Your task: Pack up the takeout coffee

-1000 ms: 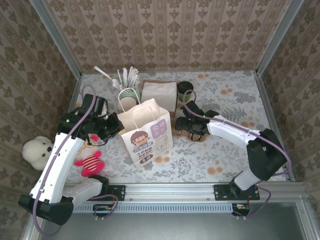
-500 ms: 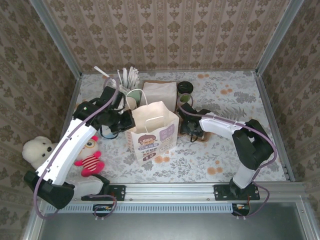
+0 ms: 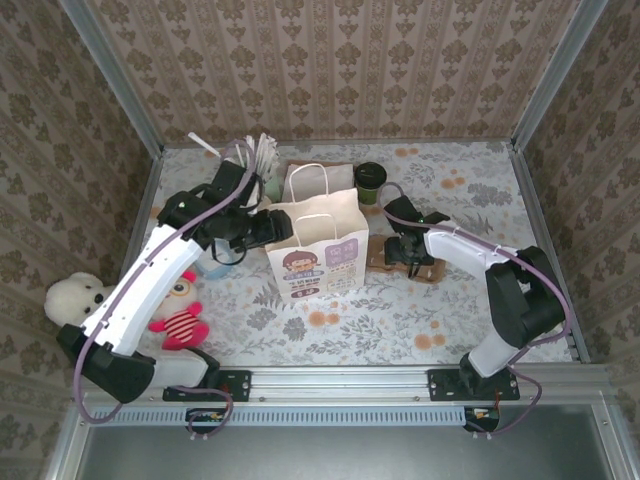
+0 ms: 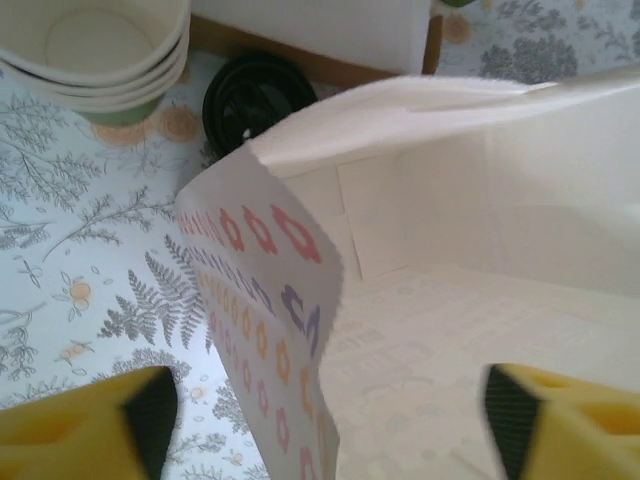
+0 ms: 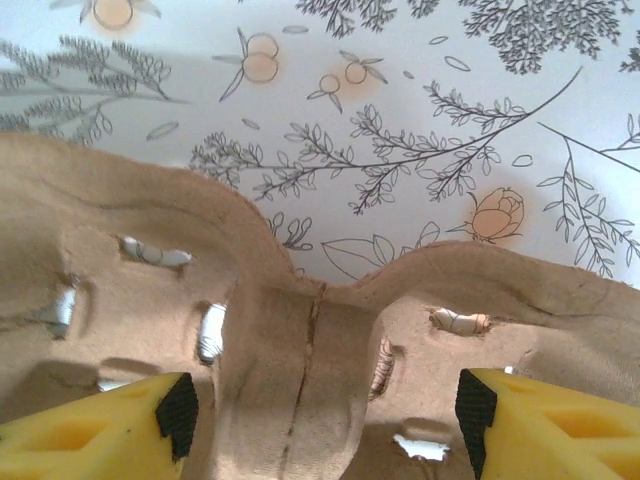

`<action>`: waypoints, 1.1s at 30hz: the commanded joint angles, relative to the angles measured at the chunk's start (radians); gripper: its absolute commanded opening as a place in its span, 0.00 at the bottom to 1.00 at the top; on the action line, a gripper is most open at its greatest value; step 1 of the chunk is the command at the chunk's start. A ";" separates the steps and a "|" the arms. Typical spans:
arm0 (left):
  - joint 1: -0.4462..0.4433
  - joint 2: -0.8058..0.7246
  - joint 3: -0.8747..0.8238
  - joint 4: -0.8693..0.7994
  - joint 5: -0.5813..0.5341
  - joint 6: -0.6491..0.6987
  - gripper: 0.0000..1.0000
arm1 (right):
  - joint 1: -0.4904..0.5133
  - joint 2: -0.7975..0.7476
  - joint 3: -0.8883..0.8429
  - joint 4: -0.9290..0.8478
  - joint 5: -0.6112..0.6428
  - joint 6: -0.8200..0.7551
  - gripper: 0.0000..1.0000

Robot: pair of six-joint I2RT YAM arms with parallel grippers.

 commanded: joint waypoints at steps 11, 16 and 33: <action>0.055 -0.332 -0.174 0.185 -0.209 0.136 1.00 | 0.027 0.068 0.065 -0.036 0.061 0.243 0.71; 0.124 -0.300 -0.169 0.093 -0.320 0.040 1.00 | 0.041 0.107 0.074 -0.048 0.070 0.256 0.71; 0.201 -0.112 -0.047 0.460 0.147 0.562 1.00 | 0.048 0.073 0.026 -0.021 0.111 0.195 0.43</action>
